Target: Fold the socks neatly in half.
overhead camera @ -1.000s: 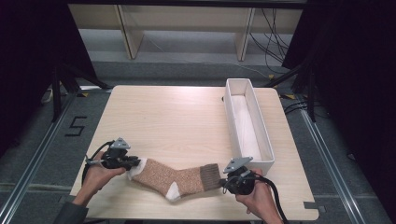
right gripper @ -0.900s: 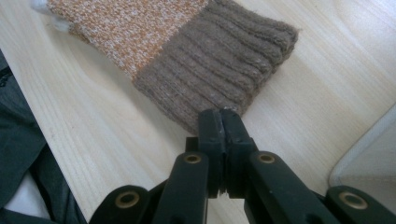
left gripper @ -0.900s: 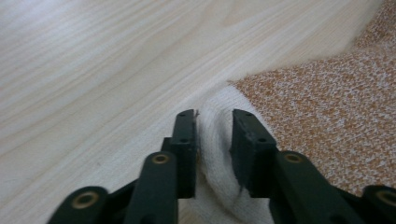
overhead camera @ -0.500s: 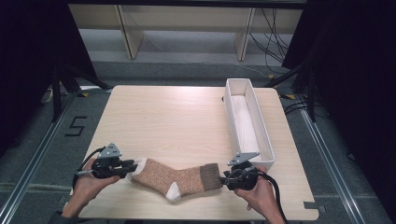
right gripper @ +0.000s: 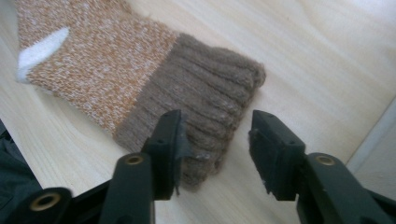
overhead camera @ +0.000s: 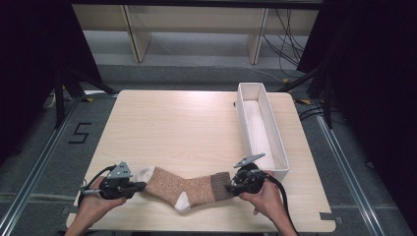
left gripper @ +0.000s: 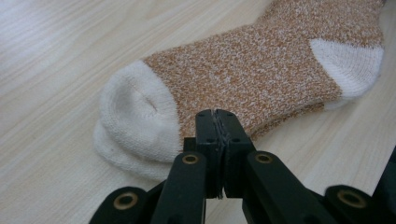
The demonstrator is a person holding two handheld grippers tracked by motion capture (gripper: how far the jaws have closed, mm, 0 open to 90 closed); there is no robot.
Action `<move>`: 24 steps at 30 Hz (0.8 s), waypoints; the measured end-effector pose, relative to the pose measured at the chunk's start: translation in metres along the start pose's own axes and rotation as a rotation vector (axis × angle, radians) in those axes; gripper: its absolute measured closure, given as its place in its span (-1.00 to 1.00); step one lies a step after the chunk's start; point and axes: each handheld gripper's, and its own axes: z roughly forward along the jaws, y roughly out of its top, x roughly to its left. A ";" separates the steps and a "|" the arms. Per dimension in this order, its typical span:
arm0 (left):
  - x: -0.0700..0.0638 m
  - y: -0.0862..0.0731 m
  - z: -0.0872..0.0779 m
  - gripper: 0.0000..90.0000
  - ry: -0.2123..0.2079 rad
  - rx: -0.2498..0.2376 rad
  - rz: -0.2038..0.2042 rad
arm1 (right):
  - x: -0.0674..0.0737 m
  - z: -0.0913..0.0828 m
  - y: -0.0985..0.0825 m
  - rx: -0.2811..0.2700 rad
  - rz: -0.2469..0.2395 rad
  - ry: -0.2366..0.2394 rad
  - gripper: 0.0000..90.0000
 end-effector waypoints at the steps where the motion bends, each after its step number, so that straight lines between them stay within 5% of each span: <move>1: -0.001 0.000 0.002 0.94 0.003 -0.003 -0.014 | 0.000 0.001 0.001 0.017 0.027 0.003 0.16; 12: 0.005 -0.009 0.019 0.94 0.000 0.074 -0.004 | -0.003 0.026 0.014 0.075 0.021 0.000 0.11; 20: 0.003 -0.003 0.009 0.90 0.003 0.035 0.004 | -0.007 0.032 0.014 0.090 0.060 0.025 0.11; 24: 0.007 0.003 -0.001 0.88 0.031 -0.030 -0.011 | 0.006 0.031 0.015 0.092 0.001 -0.052 0.17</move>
